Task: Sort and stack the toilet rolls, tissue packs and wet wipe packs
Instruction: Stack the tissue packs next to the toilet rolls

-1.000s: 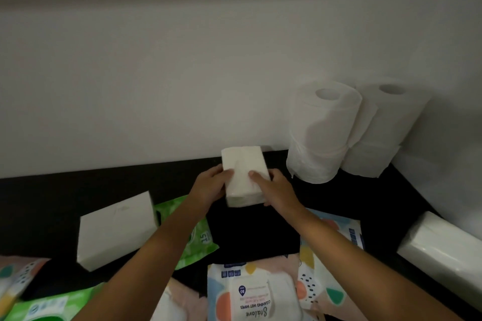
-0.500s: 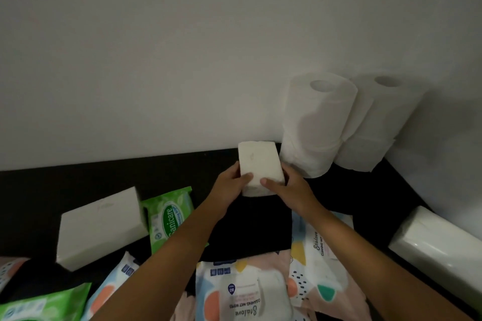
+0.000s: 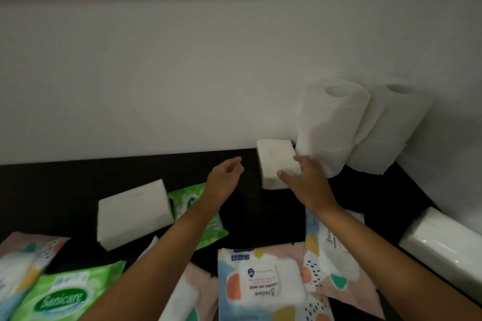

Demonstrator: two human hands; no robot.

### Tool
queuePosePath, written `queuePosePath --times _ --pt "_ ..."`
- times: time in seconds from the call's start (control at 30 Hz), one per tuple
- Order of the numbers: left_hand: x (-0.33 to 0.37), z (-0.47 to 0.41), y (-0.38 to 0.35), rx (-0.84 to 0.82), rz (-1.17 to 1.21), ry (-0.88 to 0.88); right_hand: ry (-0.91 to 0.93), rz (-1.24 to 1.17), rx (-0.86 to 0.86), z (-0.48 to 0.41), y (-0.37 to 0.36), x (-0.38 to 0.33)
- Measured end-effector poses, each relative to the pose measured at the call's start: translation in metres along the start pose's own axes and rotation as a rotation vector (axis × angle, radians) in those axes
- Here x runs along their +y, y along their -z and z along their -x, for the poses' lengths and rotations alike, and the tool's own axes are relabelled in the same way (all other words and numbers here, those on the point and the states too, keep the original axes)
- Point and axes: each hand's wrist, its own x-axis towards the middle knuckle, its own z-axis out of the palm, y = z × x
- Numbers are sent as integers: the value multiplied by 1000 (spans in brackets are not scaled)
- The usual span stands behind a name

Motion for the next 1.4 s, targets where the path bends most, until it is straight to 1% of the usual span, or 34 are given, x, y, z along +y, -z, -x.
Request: queuePosePath --times 0.07,0.17,0.27,0.43,0.53,0.6,0.67,0.83,0.93,1.0,1.07,1.13,1.23,1.33,1.4 --pt "1 7 26 42 -52 -49 50 73 12 5 -2 -15" --pt "-1 19 69 118 -89 -94 86 89 -26 12 -15 -42" --pt "-10 30 110 200 -177 -122 110 59 -118 21 -39 -70" --pt "-34 46 169 290 -354 -88 86 -13 -274 42 -86 -109" --pt "-52 50 192 361 -369 -3 21 -44 -398 54 -112 -124" --pt "-64 52 202 350 -315 97 -27 -64 -477 61 -126 -134" --pt "-73 52 209 319 -279 183 -67 -79 -515 68 -139 -142" --pt "-86 54 219 271 -205 325 -91 -21 -508 76 -162 -155" --pt "-85 54 219 209 -74 439 -122 -49 -484 76 -168 -160" --pt "-82 54 217 194 -23 458 -138 -74 -466 76 -169 -162" --pt "-78 53 215 190 -1 427 -141 -108 -441 76 -168 -162" --pt "-76 52 216 188 22 359 -152 -166 -415 76 -165 -161" --pt "-72 53 214 175 79 262 -201 -303 -367 75 -159 -159" --pt "-64 53 204 147 102 218 -267 -446 -298 71 -148 -154" --pt "-58 51 196 133 133 143 -295 -542 -268 67 -136 -150"
